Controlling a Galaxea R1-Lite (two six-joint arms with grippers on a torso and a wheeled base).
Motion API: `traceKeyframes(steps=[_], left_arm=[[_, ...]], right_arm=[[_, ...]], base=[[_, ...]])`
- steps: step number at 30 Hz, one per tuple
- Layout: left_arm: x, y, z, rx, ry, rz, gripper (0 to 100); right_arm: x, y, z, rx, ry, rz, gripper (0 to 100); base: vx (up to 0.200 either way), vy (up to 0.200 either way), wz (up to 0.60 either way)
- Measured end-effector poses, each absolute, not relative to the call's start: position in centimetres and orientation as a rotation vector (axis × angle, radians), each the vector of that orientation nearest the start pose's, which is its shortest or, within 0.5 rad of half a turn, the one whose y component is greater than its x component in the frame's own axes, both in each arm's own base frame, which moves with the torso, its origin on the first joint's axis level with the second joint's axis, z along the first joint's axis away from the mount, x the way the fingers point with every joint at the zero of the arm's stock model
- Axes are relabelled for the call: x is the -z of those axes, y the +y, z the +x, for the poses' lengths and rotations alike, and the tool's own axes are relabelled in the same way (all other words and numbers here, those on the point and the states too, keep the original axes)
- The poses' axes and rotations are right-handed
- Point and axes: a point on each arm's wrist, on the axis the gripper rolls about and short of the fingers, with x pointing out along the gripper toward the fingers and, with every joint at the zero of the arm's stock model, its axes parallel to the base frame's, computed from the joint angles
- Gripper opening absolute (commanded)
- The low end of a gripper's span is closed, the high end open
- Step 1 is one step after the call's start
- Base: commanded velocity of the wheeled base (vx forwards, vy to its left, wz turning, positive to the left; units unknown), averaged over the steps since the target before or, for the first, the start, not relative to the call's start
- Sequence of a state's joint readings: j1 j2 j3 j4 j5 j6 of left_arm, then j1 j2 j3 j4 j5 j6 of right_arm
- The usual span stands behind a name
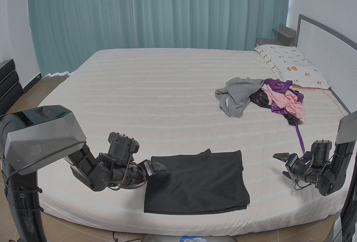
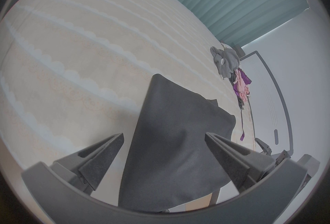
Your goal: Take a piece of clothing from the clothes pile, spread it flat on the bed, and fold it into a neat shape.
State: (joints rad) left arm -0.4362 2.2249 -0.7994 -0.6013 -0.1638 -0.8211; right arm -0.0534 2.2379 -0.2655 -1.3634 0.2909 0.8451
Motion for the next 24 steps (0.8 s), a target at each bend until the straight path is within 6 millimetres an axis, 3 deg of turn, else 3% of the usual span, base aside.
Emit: traceKeyframes(steps=[21,22,24], left_arm=[[2.5,-16.8,31.6,0.207,0.898,-0.538,100],[2.6,-16.8,31.6,0.206,0.899,-0.54,0],[2.7,-16.8,31.6,0.206,0.897,-0.547,0]], right_arm=[[1.3,-0.7,27.1,0.035,0.669,0.919,100],[1.3,-0.7,27.1,0.035,0.669,0.918,100],[1.3,-0.7,27.0,0.035,0.669,0.918,100]], base=[[0.0,0.0,0.0],[0.0,0.0,0.0],[0.0,0.0,0.0]])
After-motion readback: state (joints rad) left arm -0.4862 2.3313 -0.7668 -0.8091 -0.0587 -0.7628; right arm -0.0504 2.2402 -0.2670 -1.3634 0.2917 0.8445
